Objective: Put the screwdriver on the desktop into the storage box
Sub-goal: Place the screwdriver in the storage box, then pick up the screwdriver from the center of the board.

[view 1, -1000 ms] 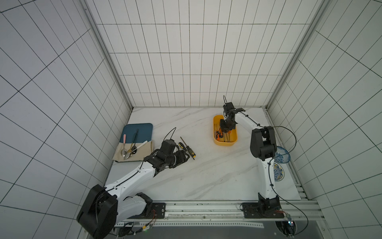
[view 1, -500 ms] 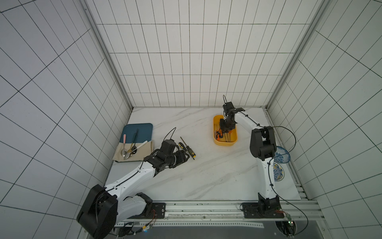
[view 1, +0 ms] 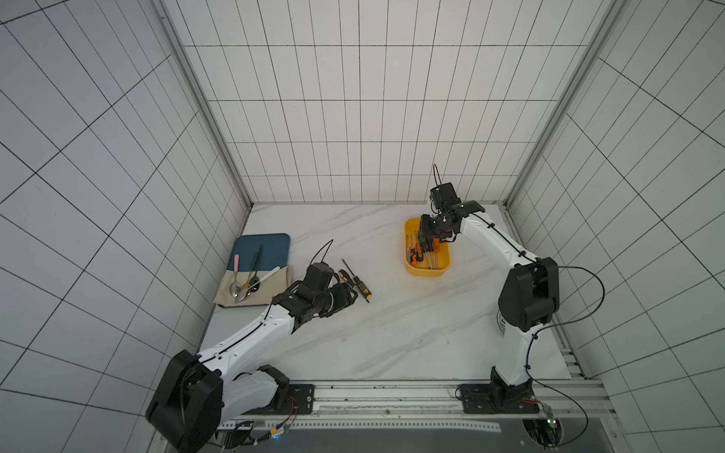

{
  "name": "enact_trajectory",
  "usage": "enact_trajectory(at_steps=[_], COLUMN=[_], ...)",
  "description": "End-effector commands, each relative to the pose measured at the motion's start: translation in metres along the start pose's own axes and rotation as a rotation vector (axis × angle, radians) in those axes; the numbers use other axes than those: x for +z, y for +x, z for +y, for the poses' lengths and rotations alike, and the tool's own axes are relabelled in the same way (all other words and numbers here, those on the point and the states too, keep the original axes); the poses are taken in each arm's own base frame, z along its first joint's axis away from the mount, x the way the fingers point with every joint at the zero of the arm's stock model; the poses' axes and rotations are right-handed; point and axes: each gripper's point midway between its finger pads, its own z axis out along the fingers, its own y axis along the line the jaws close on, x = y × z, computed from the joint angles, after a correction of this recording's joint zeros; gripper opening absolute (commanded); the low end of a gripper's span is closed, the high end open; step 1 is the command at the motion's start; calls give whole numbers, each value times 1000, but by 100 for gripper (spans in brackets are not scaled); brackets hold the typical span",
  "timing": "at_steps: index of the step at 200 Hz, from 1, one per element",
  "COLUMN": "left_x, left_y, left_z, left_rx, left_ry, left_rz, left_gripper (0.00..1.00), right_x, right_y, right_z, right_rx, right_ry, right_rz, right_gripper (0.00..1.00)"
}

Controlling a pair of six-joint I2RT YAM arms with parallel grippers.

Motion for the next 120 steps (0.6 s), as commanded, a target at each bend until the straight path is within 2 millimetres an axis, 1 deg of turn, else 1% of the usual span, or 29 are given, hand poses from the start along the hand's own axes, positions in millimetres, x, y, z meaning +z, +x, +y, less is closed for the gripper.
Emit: enact_trajectory(at_steps=[1, 23, 57, 85, 120], left_x=[-1, -1, -6, -14, -25], left_y=[-11, -17, -28, -34, -36], left_z=[3, 7, 17, 26, 34], left_rx=[-1, -12, -46, -69, -94], left_ry=[-34, -50, -61, -69, -61], left_rz=[-26, -32, -49, -77, -98], left_gripper=[64, 64, 69, 71, 71], right_x=[-8, -17, -21, -14, -3], right_y=[15, 31, 60, 86, 114], right_z=[15, 36, 69, 95, 125], right_rx=[-5, -47, -107, -132, -206], right_ry=[-37, -76, -139, -217, -240], right_rz=[4, 13, 48, 110, 170], right_gripper=[40, 41, 46, 48, 49])
